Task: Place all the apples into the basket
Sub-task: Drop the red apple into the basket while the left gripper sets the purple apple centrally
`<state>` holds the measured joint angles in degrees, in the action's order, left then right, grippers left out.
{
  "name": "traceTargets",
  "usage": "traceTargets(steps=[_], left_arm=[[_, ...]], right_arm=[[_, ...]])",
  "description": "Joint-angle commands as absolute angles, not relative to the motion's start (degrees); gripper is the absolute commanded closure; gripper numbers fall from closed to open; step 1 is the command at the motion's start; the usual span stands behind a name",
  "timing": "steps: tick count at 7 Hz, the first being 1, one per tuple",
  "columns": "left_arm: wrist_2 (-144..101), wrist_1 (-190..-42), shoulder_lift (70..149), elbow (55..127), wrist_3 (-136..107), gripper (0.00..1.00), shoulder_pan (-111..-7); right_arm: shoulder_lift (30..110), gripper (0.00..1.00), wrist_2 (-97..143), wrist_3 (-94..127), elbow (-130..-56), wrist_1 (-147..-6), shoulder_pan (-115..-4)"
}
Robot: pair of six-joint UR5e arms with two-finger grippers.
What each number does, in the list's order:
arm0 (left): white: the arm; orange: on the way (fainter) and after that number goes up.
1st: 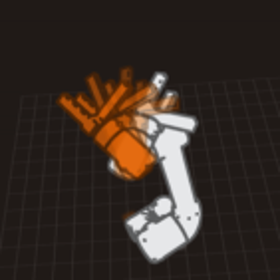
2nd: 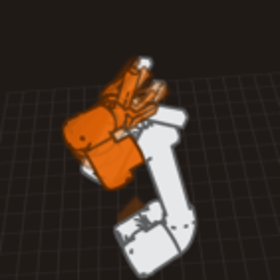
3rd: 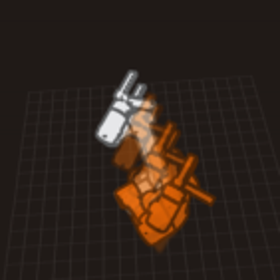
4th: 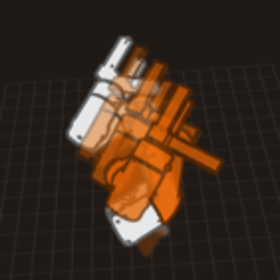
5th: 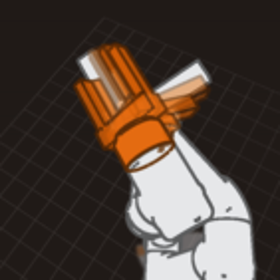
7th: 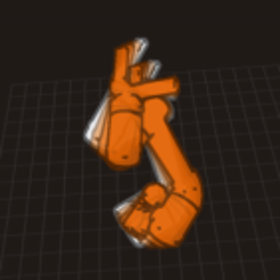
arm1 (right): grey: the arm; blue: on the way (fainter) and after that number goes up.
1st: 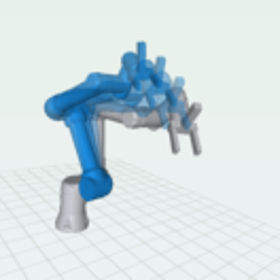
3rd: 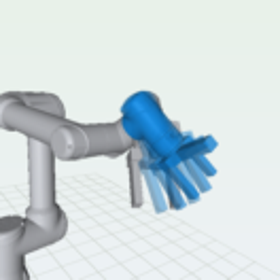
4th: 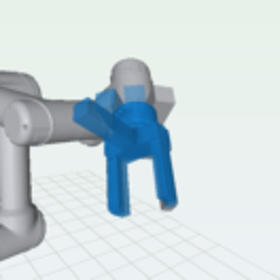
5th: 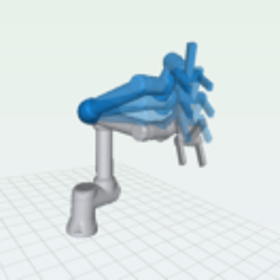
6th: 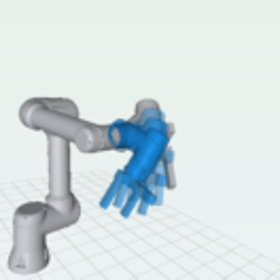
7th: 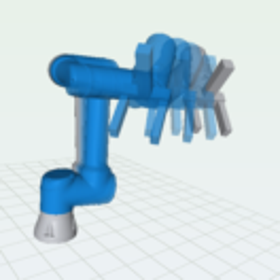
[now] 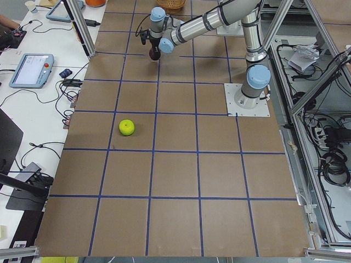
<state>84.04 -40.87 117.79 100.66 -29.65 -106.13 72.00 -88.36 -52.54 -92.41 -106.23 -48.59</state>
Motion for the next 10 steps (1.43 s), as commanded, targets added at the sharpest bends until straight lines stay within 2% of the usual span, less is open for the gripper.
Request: traceTargets(steps=[1,2,3,4,5,7,9,10], left_arm=[[83.3,-38.7,120.1,99.8,-35.0,0.37,-108.6],[83.6,-38.6,120.8,99.7,-37.4,0.03,-109.6],[83.4,-38.0,120.2,99.7,-35.5,0.00,-109.3],[83.1,-38.4,118.5,99.5,-35.1,0.00,-108.1],[80.7,-38.9,116.3,99.5,-29.2,0.00,-103.6],[75.7,-49.1,110.7,99.6,-12.6,0.00,-89.0],[77.1,-55.1,109.2,99.4,9.6,0.00,-74.1],[78.6,-55.1,110.6,98.7,19.2,0.00,-67.9]], right_arm=[[66.4,0.62,-88.3,-58.3,-96.1,-116.6,-43.4],[65.5,0.60,-88.9,-61.8,-96.7,-118.6,-43.3],[65.5,0.40,-89.3,-62.6,-96.7,-118.5,-43.2],[65.5,0.05,-88.6,-62.8,-96.5,-118.5,-43.2],[65.7,0.00,-89.1,-62.8,-95.7,-118.0,-43.2],[66.9,0.00,-89.3,-62.5,-95.5,-117.8,-43.3],[73.2,0.00,-88.6,-58.6,-95.7,-112.7,-44.5],[77.9,0.00,-88.4,-53.3,-95.8,-108.8,-49.0]])
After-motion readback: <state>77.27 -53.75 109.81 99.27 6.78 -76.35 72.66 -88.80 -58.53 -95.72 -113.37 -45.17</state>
